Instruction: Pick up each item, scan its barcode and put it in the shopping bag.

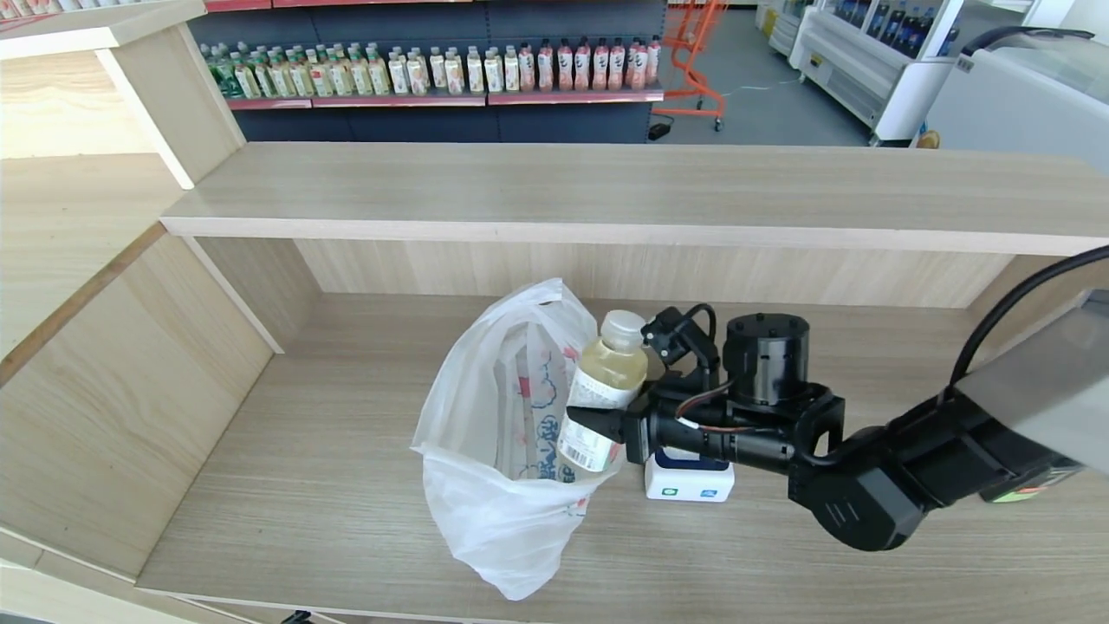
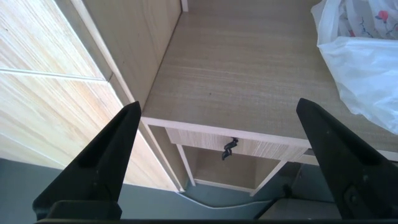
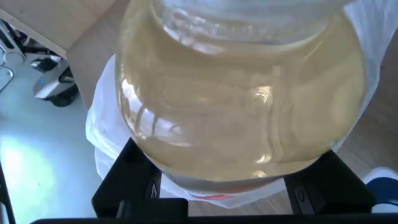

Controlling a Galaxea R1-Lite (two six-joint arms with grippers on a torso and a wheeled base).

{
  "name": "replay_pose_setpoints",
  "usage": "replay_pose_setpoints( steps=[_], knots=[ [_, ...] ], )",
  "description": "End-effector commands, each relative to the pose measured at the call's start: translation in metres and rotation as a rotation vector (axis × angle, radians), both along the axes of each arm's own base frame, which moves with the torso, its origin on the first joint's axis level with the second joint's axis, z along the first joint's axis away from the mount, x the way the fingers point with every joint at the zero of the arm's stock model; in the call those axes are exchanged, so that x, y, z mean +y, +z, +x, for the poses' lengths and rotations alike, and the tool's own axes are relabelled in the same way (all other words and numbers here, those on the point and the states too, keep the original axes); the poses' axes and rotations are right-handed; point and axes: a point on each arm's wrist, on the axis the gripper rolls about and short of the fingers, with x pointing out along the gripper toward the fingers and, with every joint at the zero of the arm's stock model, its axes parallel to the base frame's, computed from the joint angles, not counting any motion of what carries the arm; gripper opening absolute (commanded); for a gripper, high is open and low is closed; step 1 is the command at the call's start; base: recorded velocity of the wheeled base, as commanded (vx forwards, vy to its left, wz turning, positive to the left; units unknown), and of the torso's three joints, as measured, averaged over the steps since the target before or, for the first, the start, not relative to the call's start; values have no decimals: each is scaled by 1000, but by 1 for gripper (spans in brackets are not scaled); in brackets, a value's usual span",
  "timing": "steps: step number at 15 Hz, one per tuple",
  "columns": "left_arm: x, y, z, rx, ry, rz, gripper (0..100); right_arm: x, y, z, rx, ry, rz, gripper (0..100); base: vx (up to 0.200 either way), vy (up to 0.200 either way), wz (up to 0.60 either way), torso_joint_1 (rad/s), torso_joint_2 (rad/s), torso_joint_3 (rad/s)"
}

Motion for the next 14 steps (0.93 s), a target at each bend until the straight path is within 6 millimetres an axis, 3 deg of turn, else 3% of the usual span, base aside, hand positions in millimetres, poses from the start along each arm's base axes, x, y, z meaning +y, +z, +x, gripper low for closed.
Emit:
replay_pose_setpoints(
  steps=[1,5,9,10,12,14],
  knots=[
    [0,0,0,1,0,0,100,18,-30,16,-44,29,-55,0,0,0,0,0,0,0],
    [0,0,0,1,0,0,100,32,-48,37,-196,53,-107,0,0,0,0,0,0,0],
    [0,0,0,1,0,0,100,37,-56,39,-237,63,-111,0,0,0,0,0,0,0],
    [0,0,0,0,0,0,100,37,-56,39,-237,61,-110,100,0,0,0,0,0,0],
    [0,0,0,1,0,0,100,35,-48,38,-213,51,-81,100,0,0,0,0,0,0],
    [0,0,0,1,0,0,100,29,-26,32,-125,18,23,100,0,0,0,0,0,0]
  ],
)
